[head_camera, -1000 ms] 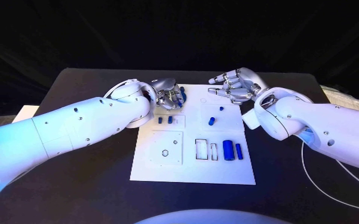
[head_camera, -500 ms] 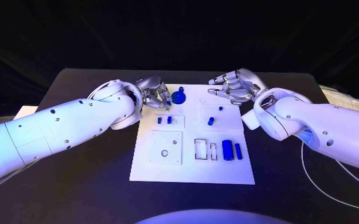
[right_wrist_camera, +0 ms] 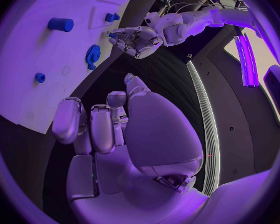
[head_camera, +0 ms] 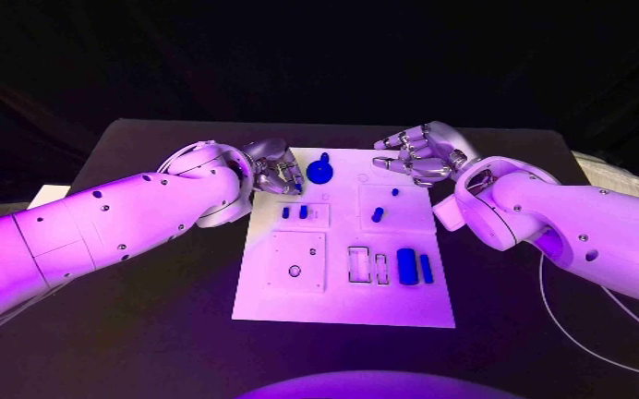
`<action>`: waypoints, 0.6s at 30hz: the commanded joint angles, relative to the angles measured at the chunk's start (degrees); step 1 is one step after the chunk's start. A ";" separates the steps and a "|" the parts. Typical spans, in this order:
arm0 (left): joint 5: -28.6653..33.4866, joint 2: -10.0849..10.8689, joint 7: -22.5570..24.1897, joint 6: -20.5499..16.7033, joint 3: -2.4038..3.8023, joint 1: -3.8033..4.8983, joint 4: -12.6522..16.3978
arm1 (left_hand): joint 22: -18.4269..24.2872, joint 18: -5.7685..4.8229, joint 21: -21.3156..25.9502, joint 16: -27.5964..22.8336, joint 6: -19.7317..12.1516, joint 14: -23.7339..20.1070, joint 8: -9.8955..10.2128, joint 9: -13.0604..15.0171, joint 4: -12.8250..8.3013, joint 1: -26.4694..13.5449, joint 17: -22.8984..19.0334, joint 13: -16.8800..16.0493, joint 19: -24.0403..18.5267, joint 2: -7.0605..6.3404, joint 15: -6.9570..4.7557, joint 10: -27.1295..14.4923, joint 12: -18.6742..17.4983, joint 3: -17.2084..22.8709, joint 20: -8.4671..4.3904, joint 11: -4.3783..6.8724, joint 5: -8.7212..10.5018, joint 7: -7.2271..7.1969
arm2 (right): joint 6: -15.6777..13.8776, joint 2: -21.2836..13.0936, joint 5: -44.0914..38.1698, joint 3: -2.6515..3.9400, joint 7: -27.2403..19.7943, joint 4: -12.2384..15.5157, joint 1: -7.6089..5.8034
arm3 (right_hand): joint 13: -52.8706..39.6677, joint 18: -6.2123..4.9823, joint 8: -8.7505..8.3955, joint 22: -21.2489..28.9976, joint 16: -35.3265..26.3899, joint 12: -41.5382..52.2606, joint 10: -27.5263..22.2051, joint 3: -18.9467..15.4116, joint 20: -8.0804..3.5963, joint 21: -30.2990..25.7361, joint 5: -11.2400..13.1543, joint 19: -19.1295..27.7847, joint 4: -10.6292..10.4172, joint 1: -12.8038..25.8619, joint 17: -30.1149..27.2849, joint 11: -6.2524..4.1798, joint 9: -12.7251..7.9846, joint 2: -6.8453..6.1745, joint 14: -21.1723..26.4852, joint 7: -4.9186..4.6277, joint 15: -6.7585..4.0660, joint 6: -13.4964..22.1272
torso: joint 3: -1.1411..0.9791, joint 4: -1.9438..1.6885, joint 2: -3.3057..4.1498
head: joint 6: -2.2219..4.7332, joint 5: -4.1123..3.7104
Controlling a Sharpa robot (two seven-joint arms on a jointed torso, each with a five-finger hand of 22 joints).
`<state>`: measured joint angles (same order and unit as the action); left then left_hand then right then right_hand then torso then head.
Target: Assemble the parts on the task board
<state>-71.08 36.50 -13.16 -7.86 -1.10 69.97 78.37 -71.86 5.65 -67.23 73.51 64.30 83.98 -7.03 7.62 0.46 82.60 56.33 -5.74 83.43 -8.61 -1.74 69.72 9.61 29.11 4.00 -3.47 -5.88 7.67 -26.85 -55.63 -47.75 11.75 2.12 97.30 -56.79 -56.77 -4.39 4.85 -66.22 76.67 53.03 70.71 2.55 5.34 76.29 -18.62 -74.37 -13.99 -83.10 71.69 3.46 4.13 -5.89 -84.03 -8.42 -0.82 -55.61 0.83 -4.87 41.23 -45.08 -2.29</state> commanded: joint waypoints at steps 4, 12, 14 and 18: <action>-0.75 -0.67 -1.00 2.58 0.01 0.01 -0.57 | -0.04 -0.65 -0.32 0.32 0.25 0.75 0.23 -0.04 -0.16 -0.70 0.02 -0.05 -0.09 0.18 0.38 0.51 -0.28 0.27 0.34 -0.05 0.03 0.03 | 0.80 0.11 -0.18 -0.01 -0.45 0.00 0.09 | -0.06 -1.00 -0.04 -0.04 0.00 0.35 -0.27 0.21 -0.07 -0.23 -0.31 0.24 -0.16 0.24 0.08 -0.24 -0.02 0.30 -2.13 0.04 -0.21 -0.30 | -0.04 0.04 0.00 | -0.10 0.27; -1.17 -1.12 -1.32 3.20 0.00 0.01 -1.46 | -0.07 -0.66 -0.34 0.29 0.28 0.73 0.24 -0.05 -0.18 -0.72 -0.08 -0.06 -0.08 0.21 0.38 0.55 -0.30 0.30 0.34 -0.03 0.04 0.01 | 0.92 0.11 -0.18 -0.01 -0.41 -0.03 0.11 | -0.06 -1.00 -0.04 -0.04 0.00 0.35 -0.27 0.21 -0.07 -0.23 -0.31 0.24 -0.16 0.24 0.08 -0.24 -0.02 0.30 -2.13 0.04 -0.21 -0.30 | -0.05 0.04 -0.03 | -0.24 0.31; -1.24 -1.28 -1.33 3.51 0.00 0.01 -1.58 | -0.08 -0.66 -0.35 0.29 0.31 0.73 0.24 -0.05 -0.18 -0.76 -0.10 -0.06 -0.09 0.22 0.37 0.59 -0.31 0.31 0.34 -0.02 0.06 -0.01 | 0.96 0.11 -0.18 -0.01 -0.41 -0.03 0.11 | -0.06 -1.00 -0.04 -0.04 0.00 0.35 -0.27 0.21 -0.07 -0.23 -0.31 0.24 -0.16 0.24 0.08 -0.24 -0.02 0.30 -2.13 0.04 -0.21 -0.30 | -0.03 0.00 0.00 | -0.24 0.28; -1.39 -1.61 -1.47 4.12 0.00 0.01 -1.85 | -0.10 -0.65 -0.35 0.28 0.38 0.71 0.25 -0.06 -0.18 -0.85 -0.16 -0.08 -0.09 0.22 0.36 0.66 -0.34 0.31 0.35 0.00 0.11 -0.03 | 1.01 0.15 -0.18 -0.01 -0.41 -0.05 0.12 | -0.06 -1.00 -0.04 -0.04 0.00 0.35 -0.27 0.21 -0.07 -0.23 -0.31 0.24 -0.16 0.24 0.08 -0.24 -0.02 0.30 -2.13 0.04 -0.21 -0.30 | -0.05 0.09 0.04 | -0.29 0.33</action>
<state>-71.91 35.07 -14.25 -5.56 -1.07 70.01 76.59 -71.91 5.76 -67.23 73.51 64.28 83.98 -6.92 7.54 0.46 82.37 56.22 -5.74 83.43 -8.38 -1.74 70.13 9.61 29.10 4.00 -3.47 -5.89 7.65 -26.74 -55.55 -47.75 11.75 2.12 97.24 -56.73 -56.76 -4.39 4.85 -66.22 76.67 53.03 70.71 2.55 5.35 76.29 -18.62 -74.37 -13.99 -83.10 71.68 3.47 4.14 -5.89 -84.02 -8.42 -0.83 -55.61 0.78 -4.81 41.23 -45.33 -1.98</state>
